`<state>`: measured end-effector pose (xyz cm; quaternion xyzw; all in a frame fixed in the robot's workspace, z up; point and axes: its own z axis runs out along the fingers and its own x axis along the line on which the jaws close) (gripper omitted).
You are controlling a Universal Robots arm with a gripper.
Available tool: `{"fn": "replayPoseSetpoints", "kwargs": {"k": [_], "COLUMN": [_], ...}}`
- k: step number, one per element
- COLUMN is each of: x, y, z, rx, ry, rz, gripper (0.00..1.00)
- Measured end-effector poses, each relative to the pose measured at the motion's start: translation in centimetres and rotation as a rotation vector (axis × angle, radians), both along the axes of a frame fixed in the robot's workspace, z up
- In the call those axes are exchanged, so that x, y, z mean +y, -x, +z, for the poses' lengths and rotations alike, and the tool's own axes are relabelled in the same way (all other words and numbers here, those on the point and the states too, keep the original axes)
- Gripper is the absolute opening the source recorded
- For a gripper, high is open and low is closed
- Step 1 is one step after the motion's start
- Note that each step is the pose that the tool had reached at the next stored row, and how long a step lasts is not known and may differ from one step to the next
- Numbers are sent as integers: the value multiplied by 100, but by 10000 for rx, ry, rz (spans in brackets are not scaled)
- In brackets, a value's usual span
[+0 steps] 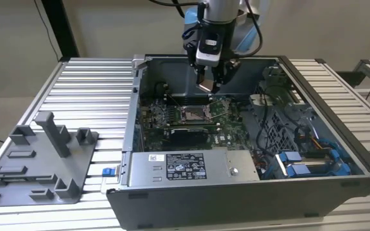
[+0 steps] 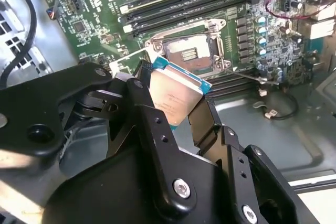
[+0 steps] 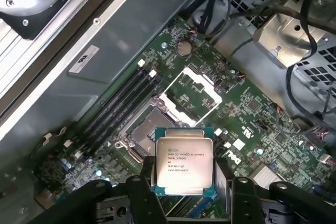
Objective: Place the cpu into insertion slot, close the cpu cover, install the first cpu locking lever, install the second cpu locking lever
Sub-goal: 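Place the cpu into insertion slot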
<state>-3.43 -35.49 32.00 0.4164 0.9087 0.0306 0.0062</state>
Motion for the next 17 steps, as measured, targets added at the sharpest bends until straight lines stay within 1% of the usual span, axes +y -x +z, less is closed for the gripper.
{"fn": "replayPoseSetpoints", "kwargs": {"k": [6,7,11,17], "x": [0,0,0,0], "y": [11,13,19,25], "z": [-25,-29,-39,-45], "rx": [7,13,30,93], "ry": [5,5,6,8], "rz": [-580,-737,-1145,-1753], "gripper": [0,0,0,0]}}
